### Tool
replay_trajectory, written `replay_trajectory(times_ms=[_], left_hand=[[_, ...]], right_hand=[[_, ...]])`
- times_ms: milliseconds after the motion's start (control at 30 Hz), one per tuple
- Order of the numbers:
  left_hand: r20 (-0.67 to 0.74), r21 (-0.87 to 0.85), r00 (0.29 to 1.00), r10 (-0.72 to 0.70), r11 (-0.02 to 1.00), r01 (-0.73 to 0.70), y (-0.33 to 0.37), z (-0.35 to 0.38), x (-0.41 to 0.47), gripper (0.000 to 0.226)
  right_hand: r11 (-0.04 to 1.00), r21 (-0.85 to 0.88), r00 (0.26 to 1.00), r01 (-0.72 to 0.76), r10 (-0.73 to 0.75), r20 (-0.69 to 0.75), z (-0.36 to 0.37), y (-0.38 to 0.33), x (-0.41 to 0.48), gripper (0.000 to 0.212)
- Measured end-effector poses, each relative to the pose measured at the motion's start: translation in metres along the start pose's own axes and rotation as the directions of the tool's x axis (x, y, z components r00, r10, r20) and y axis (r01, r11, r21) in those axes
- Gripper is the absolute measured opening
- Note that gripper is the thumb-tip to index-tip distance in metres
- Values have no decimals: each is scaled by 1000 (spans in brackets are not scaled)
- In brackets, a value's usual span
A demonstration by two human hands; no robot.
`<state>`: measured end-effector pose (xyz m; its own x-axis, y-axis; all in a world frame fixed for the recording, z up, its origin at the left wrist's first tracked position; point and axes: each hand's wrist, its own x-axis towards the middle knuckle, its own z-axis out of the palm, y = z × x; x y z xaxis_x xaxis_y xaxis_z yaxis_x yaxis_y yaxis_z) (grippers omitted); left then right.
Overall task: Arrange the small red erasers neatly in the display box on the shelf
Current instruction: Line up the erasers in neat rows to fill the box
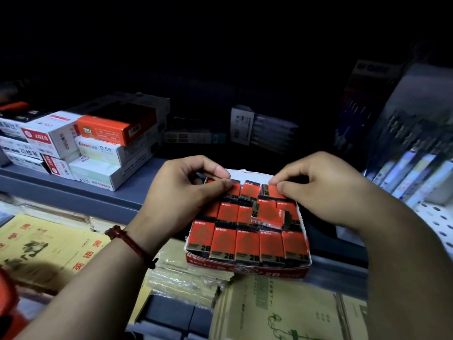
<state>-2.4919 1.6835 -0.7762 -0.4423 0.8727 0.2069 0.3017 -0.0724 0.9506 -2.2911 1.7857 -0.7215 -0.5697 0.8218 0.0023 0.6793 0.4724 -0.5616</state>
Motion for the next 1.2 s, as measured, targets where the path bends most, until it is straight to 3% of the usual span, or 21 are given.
replay_trajectory(times_ms=[200, 567, 867, 967, 1200], left_hand=[[0, 4, 1000, -1, 1000, 1, 1, -1, -1, 7], [-11, 12, 1000, 8, 1000, -8, 1, 2, -2, 7], [-13, 12, 1000, 23, 1000, -23, -1, 2, -2, 7], [-18, 12, 1000, 25, 1000, -25, -3, 2, -3, 7], [-40, 45, 998, 43, 998, -41, -6, 3, -1, 7]], right_hand=[[998, -53, 994, 15, -9, 106, -5, -6, -6, 18], [996, -83, 995, 13, -5, 103, 6, -16, -2, 22], [958, -284, 997, 31, -8, 83, 12, -27, -5, 27], [967, -253, 998, 36, -21, 62, 12, -25, -2, 26], [999, 30, 993, -10, 6, 119, 3, -18, 0, 23]])
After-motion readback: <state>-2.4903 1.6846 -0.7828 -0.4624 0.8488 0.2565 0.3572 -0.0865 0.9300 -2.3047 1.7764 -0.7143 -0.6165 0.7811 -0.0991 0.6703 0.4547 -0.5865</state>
